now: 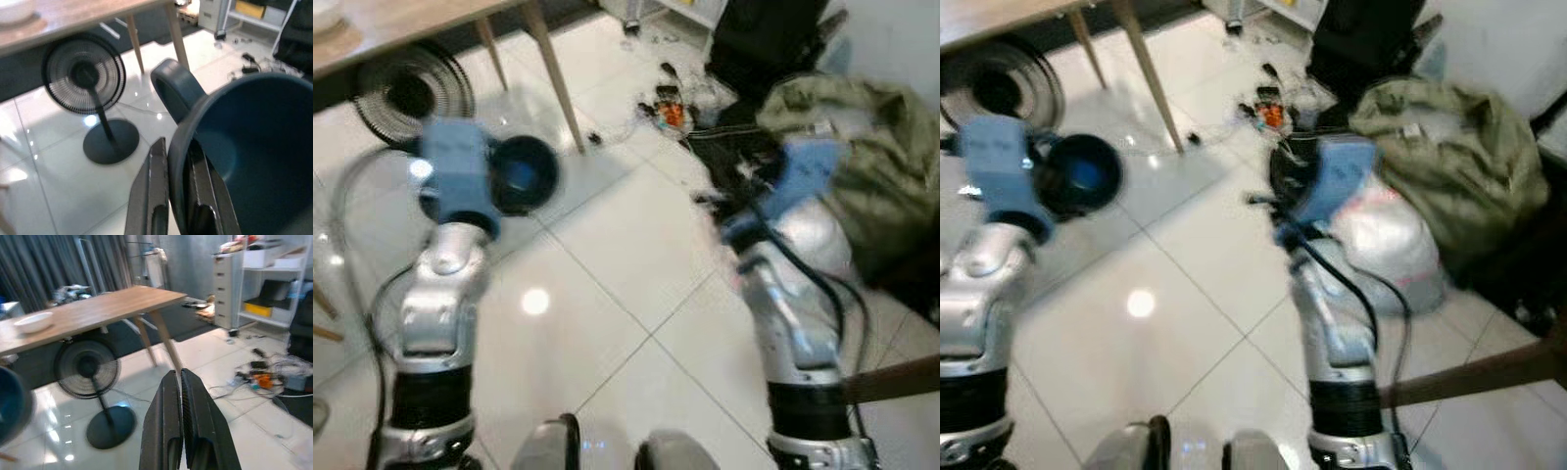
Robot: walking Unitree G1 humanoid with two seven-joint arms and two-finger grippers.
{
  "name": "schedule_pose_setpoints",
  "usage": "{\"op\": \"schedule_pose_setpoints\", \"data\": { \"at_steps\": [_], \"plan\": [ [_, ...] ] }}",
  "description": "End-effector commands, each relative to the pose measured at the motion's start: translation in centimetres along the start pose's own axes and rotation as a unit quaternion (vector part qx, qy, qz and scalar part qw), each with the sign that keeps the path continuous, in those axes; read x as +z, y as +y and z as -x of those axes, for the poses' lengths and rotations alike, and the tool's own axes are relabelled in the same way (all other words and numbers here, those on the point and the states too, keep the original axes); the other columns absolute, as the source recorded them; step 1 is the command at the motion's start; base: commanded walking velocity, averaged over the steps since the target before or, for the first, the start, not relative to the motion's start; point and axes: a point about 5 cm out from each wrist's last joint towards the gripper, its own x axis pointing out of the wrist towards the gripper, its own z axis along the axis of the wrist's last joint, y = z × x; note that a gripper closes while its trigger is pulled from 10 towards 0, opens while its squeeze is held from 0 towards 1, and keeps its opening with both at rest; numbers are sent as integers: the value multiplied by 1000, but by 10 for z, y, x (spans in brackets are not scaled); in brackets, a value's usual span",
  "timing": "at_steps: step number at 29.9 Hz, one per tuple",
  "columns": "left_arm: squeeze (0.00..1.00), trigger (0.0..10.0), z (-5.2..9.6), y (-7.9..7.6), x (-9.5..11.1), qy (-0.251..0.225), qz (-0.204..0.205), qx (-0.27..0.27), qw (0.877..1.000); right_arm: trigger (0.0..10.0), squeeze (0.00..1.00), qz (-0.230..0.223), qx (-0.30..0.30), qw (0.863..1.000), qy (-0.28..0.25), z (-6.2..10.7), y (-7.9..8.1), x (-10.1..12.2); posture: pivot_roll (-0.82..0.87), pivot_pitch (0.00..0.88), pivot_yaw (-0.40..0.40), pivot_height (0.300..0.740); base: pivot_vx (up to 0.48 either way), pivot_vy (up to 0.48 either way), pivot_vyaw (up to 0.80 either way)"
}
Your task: Setting the table
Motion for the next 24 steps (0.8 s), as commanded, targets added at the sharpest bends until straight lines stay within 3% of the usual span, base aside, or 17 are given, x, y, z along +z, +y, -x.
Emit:
{"op": "schedule_pose_setpoints", "data": {
  "at_steps": [1, 12, 14, 17, 24],
  "plan": [
    [0, 10000, 3, -8, 2, -14, -7, -15, 1000, 10000, 0, 12, -22, 1000, 7, 2, -9, -4, -78, 61, 36, 740, 454, 0, 0],
    [0, 10000, 6, -13, 7, -43, -31, -51, 997, 10000, 0, 37, -83, 996, 11, -4, -22, -5, -70, 62, 38, 740, 456, 0, 0],
    [0, 10000, 7, -16, 9, -52, -32, -69, 996, 10000, 0, 45, -89, 995, 11, -4, -24, -5, -70, 61, 37, 740, 458, 0, 0],
    [0, 10000, 10, -24, 17, -78, -22, -129, 988, 10000, 0, 92, -109, 990, 5, -4, -33, -1, -75, 59, 41, 740, 458, 0, 0],
    [0, 10000, 13, -32, 19, -91, -39, -166, 981, 10000, 0, 117, -117, 986, 1, -3, -45, 4, -89, 54, 39, 740, 458, 0, 0]
  ]
}}
